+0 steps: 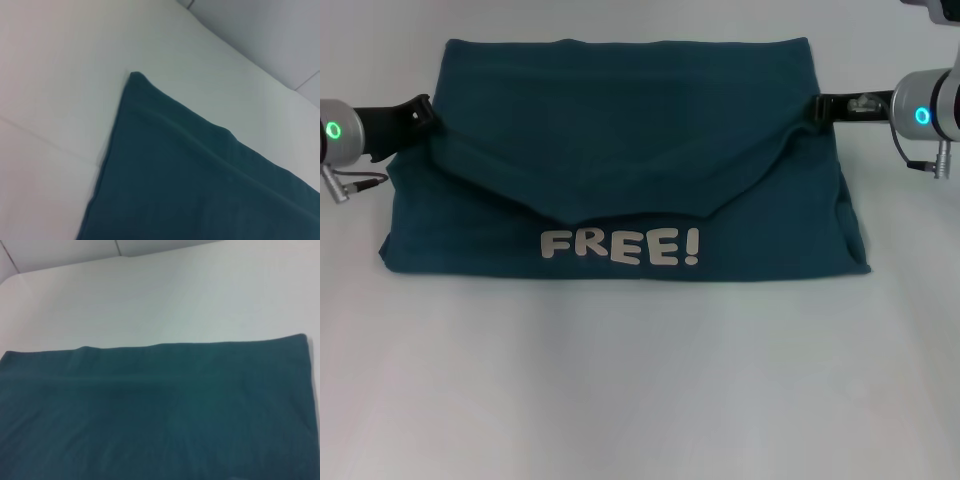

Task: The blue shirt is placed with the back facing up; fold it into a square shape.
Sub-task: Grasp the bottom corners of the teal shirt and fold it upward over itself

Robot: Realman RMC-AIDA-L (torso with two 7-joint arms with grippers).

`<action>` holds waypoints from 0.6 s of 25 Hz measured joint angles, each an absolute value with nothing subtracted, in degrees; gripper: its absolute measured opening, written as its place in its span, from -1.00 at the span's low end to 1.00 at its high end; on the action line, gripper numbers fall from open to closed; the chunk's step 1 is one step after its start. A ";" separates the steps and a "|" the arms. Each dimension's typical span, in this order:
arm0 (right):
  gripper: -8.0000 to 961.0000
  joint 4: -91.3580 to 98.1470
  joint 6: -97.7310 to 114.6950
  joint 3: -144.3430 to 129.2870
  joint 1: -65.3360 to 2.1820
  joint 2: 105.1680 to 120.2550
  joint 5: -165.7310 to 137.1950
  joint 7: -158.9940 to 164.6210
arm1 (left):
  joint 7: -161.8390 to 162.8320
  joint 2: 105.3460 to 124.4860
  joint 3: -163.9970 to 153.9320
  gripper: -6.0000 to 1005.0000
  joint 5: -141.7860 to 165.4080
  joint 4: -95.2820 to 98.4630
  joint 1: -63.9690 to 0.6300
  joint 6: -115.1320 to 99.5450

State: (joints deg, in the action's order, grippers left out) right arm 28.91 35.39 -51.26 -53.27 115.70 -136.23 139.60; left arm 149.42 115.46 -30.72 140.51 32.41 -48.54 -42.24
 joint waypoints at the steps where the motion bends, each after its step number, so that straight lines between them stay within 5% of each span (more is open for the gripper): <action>1: -0.62 28.84 35.09 -51.64 -53.30 115.74 -136.23 139.64 | 149.41 115.59 -30.72 -0.77 140.50 32.41 -48.44 -41.60; 8: -0.60 28.77 35.22 -51.96 -53.28 115.48 -136.18 139.78 | 151.59 115.93 -30.27 -0.75 140.44 31.89 -47.28 -39.52; 11: -0.59 29.28 37.59 -51.18 -52.63 114.99 -135.76 139.79 | 152.84 115.93 -30.23 -0.48 140.36 32.57 -46.15 -39.33; 15: -0.20 30.73 43.55 -46.73 -50.85 113.96 -135.30 139.79 | 152.83 115.41 -30.17 -0.15 138.88 33.97 -44.06 -40.87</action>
State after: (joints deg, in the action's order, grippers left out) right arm 30.73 43.55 -46.73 -50.85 113.96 -135.30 139.79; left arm 152.83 115.41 -30.17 138.88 33.97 -44.06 -40.87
